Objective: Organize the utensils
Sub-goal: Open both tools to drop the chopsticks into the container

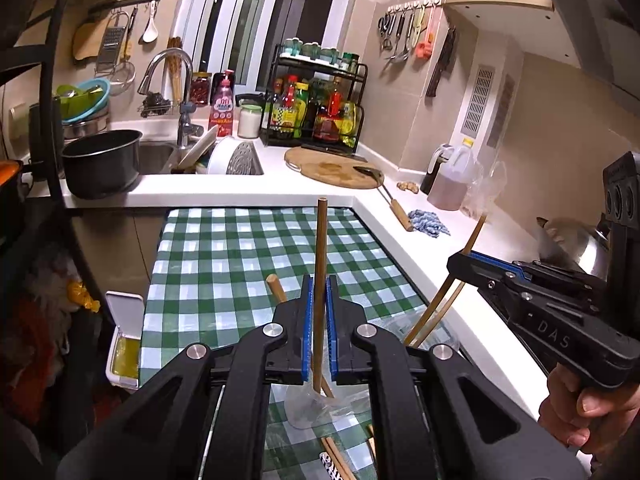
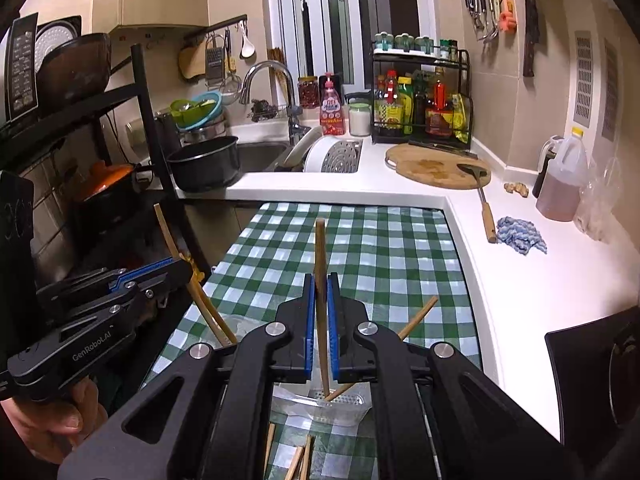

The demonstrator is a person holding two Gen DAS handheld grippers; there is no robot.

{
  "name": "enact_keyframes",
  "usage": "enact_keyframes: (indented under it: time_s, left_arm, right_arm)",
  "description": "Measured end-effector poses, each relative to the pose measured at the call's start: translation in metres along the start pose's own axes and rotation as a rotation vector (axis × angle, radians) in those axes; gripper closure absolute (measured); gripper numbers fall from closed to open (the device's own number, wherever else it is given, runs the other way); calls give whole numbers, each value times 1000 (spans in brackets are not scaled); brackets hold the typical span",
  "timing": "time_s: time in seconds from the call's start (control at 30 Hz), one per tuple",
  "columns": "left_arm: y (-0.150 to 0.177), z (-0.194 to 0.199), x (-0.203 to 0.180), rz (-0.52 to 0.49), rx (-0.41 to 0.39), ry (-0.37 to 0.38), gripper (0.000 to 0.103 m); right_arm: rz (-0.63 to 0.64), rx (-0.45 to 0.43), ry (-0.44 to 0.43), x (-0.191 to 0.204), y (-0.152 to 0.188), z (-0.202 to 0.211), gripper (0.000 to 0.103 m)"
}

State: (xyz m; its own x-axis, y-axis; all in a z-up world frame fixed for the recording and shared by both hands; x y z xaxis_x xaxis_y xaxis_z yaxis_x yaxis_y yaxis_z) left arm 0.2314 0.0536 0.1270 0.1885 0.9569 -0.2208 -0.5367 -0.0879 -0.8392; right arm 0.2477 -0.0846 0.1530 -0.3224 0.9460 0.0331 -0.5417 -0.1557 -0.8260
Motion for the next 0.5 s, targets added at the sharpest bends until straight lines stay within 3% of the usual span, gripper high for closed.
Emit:
enact_keyframes:
  time_s: [0.07, 0.1, 0.13, 0.17, 0.33, 0.5]
  left_arm:
    - [-1, -1, 0, 2, 9, 2, 94]
    - [-2, -1, 0, 4, 5, 0, 80]
    - [-4, 3, 1, 10, -21, -15, 66]
    - [-5, 7, 2, 15, -44, -25, 63]
    - [-12, 32, 3, 25, -127, -25, 63]
    - [-13, 59, -4, 9, -193, -43, 58]
  right_arm:
    - [14, 25, 3, 2, 2, -2, 87]
    - [20, 31, 14, 2, 2, -2, 72]
    - [21, 31, 33, 1, 2, 1, 63]
    - [15, 25, 48, 0, 1, 5, 57]
    - [24, -46, 87, -3, 3, 38, 57]
    - [20, -116, 66, -5, 19, 76, 57]
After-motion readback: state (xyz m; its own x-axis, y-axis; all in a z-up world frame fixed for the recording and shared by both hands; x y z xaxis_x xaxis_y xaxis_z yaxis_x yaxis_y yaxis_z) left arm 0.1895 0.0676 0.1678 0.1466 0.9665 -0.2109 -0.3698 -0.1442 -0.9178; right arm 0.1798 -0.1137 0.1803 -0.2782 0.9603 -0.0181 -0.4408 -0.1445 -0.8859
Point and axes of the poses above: each gripper's, at about its wrist camera, not at the fingertips, and z roughly against the way its jaws point, x to its left, y to its underside, the point moved 2 cm from there along -z, roughly the way its jaws point
